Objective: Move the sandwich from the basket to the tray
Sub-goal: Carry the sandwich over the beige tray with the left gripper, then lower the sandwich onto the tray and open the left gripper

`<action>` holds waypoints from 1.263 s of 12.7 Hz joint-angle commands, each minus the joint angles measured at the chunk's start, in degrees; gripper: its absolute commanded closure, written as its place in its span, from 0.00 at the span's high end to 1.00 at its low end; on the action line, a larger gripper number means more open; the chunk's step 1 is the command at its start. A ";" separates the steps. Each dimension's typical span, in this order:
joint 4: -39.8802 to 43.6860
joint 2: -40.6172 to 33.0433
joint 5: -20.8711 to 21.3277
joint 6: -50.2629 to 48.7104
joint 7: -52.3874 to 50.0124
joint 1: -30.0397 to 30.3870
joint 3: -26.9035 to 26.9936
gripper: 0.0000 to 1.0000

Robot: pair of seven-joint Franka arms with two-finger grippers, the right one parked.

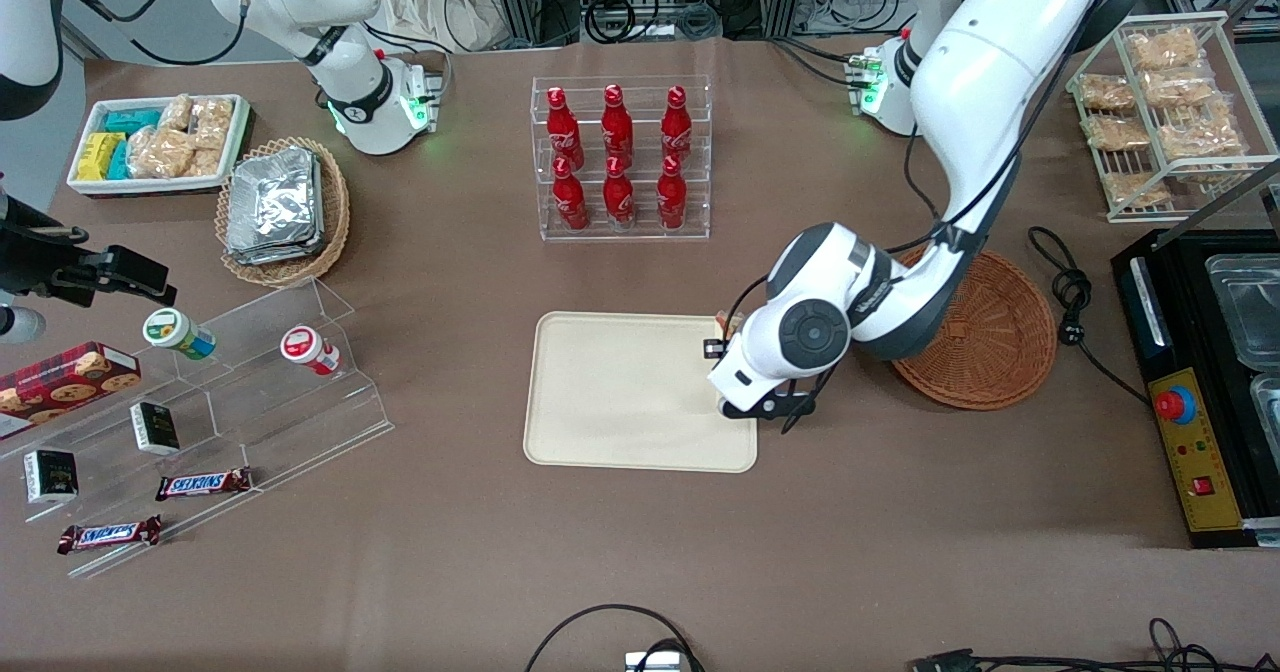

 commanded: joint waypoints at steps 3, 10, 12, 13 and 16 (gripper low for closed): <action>7.24 6.67 1.20 -1.23 0.20 -1.10 0.27 0.03; 7.41 6.16 1.20 -0.42 -2.44 0.03 0.36 1.00; 7.50 3.09 1.20 -5.07 -2.44 0.65 0.45 1.00; 7.33 0.90 1.46 -8.22 -2.53 0.74 0.62 1.00; -0.63 -9.63 1.20 -6.87 -8.23 3.10 1.33 1.00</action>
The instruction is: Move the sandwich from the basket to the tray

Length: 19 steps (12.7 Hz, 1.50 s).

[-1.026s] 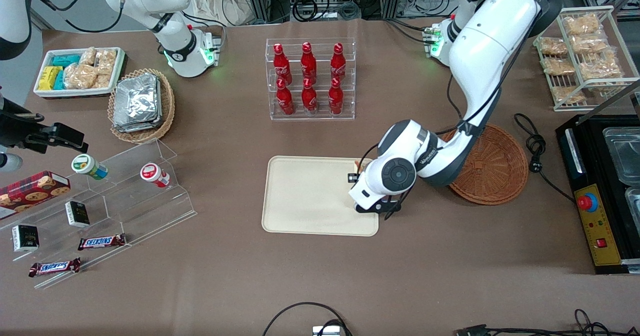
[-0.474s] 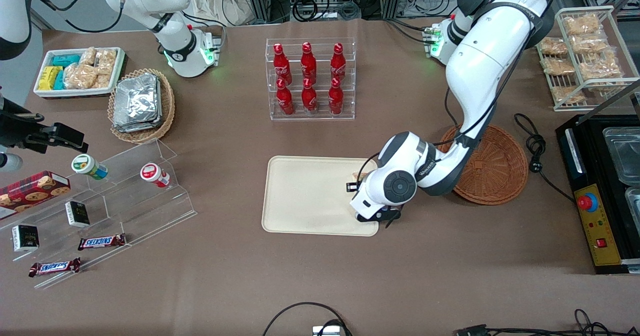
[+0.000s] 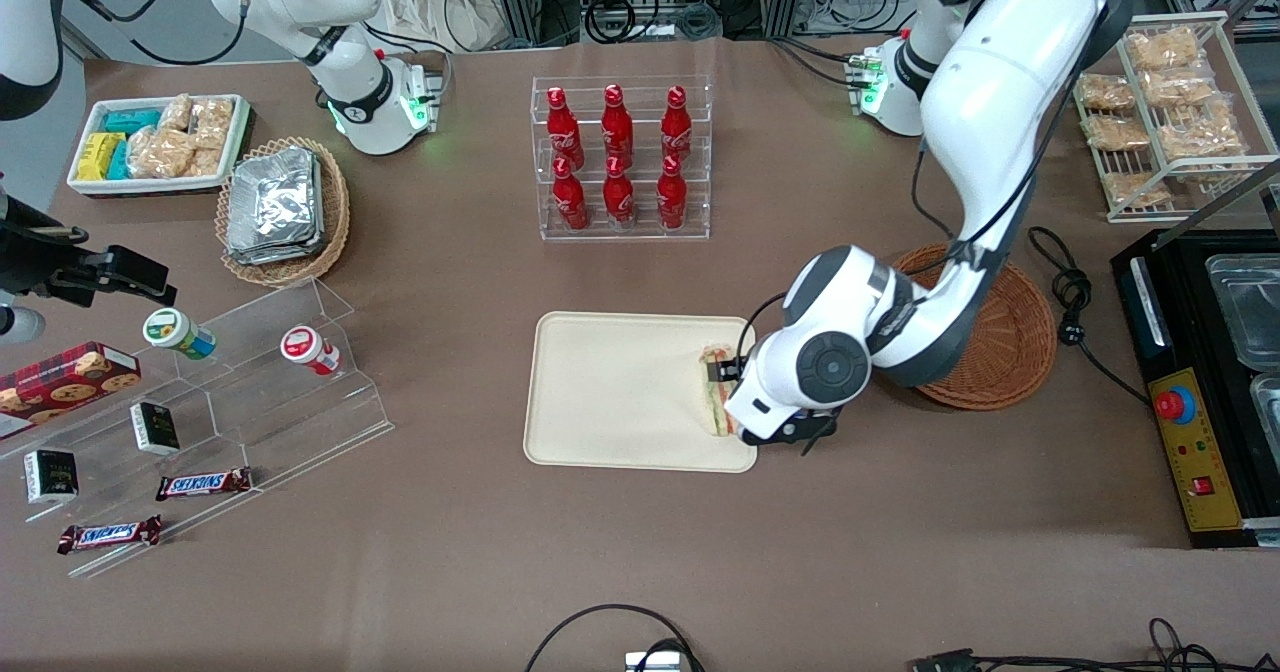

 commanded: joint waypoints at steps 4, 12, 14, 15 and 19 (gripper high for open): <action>-32.33 -28.45 -0.29 11.83 -3.46 4.38 0.39 0.98; -34.15 -39.92 -1.96 0.88 7.05 13.68 0.57 1.00; -31.07 -39.92 -2.49 -2.99 14.08 17.45 0.57 1.00; -29.32 -39.92 -2.49 -4.92 17.68 19.30 0.57 1.00; -22.99 -39.57 -3.80 -11.16 28.77 27.04 0.57 1.00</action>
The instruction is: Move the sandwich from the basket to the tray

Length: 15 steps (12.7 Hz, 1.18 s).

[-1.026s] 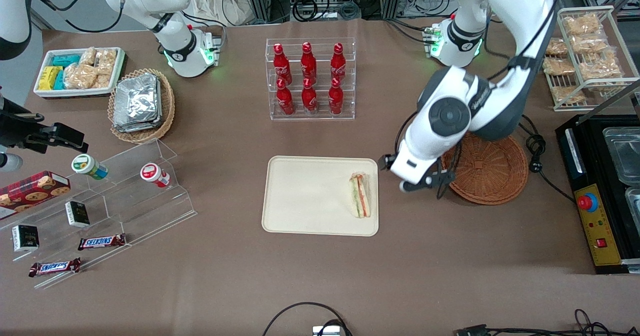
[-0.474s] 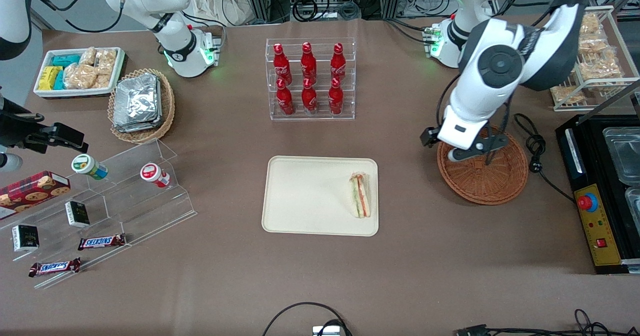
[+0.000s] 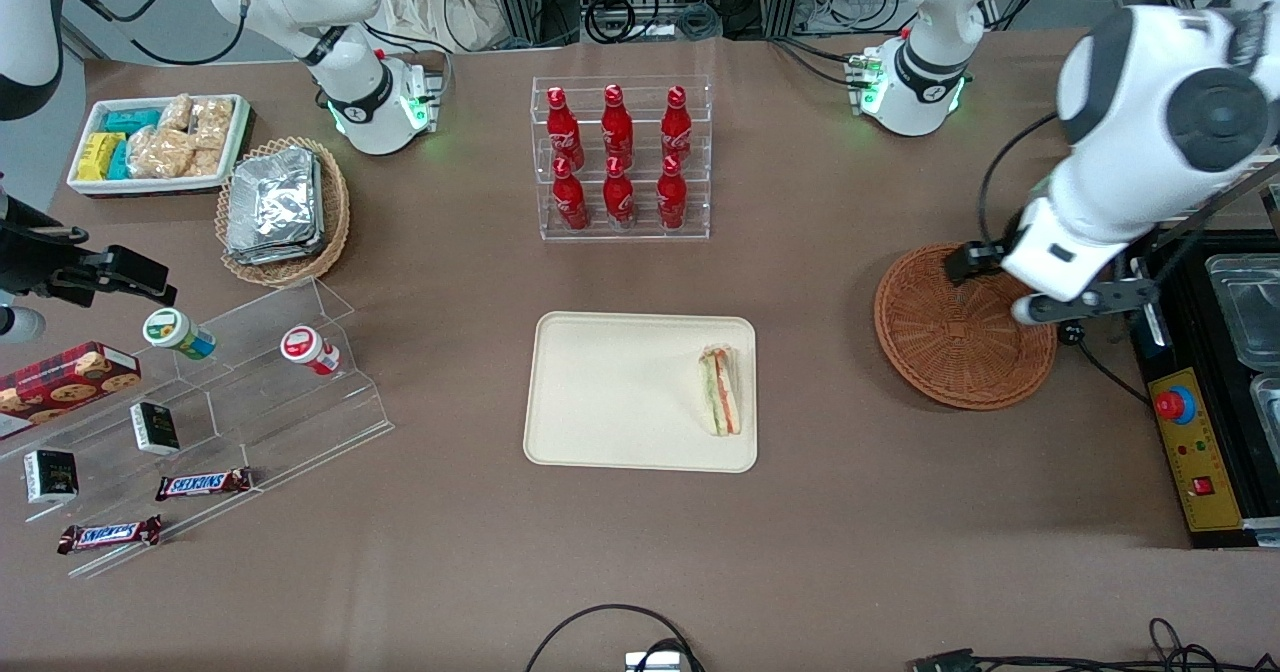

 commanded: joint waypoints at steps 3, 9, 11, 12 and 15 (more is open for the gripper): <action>7.66 1.50 -1.08 -5.86 4.96 4.72 -0.71 1.00; 13.90 6.42 -1.70 -6.38 -0.30 4.71 -0.88 1.00; 11.63 5.11 -1.79 -6.83 0.03 4.45 -0.71 1.00; 11.27 4.41 -1.79 -6.91 0.03 3.06 0.77 1.00; 10.48 3.27 -1.70 -7.87 1.25 -4.58 7.63 1.00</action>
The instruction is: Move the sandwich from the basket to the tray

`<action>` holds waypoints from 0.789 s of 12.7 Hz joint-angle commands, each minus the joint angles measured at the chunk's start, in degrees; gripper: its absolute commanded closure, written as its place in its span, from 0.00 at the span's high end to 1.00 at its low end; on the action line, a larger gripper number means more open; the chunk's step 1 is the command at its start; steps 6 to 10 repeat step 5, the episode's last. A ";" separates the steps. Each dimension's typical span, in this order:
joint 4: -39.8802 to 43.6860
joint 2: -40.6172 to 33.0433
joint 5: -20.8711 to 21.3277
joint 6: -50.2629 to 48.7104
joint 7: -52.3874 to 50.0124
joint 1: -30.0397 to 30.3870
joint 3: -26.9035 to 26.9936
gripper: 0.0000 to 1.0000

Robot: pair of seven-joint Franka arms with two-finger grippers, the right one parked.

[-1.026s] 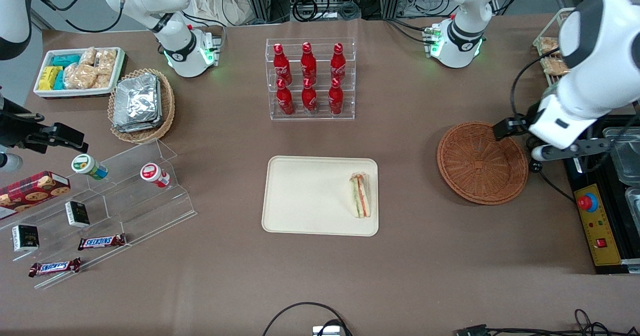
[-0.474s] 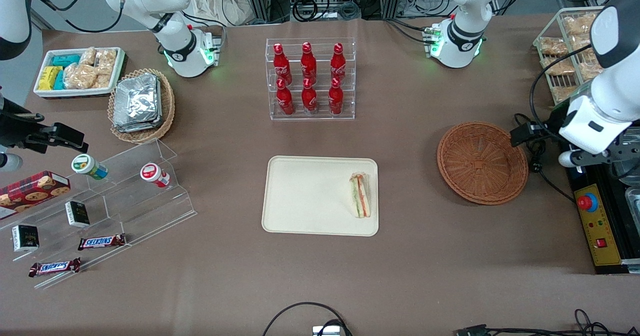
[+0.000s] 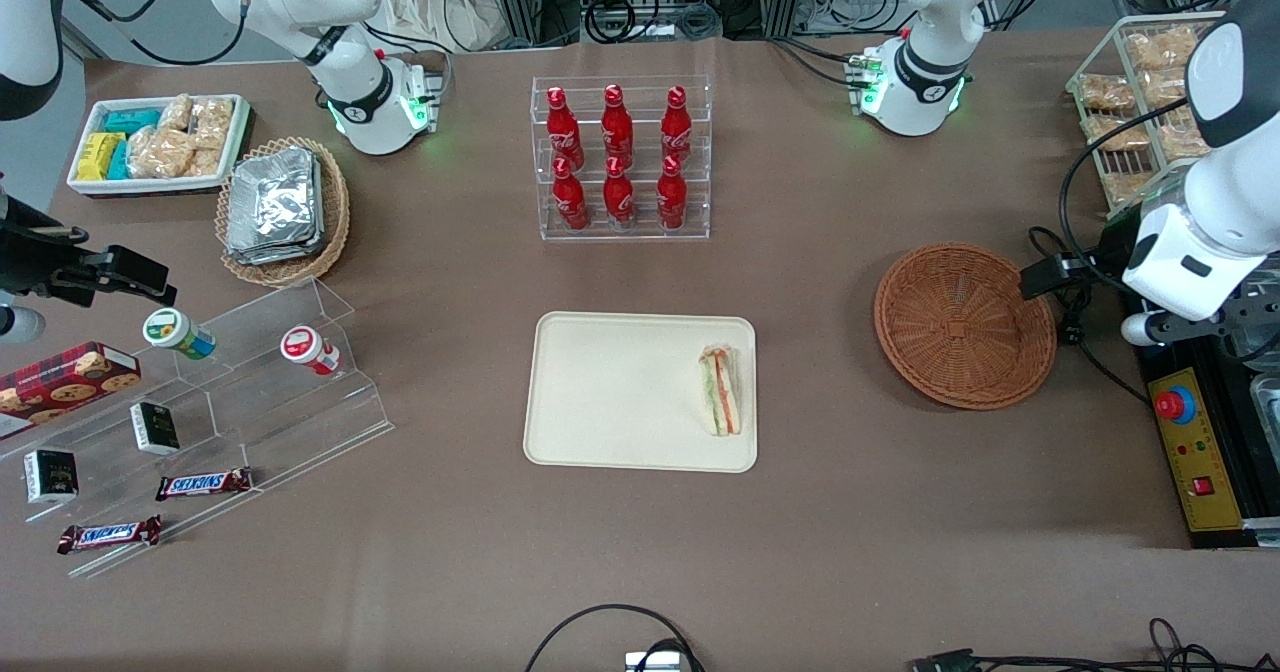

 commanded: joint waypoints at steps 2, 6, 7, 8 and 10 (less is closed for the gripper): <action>-0.19 -2.29 -0.63 -2.83 3.87 -7.50 8.96 1.00; 0.95 -1.49 0.51 -3.01 -0.24 -7.43 8.54 1.00; 0.95 -1.49 0.51 -3.01 -0.24 -7.43 8.54 1.00; 0.95 -1.49 0.51 -3.01 -0.24 -7.43 8.54 1.00; 0.95 -1.49 0.51 -3.01 -0.24 -7.43 8.54 1.00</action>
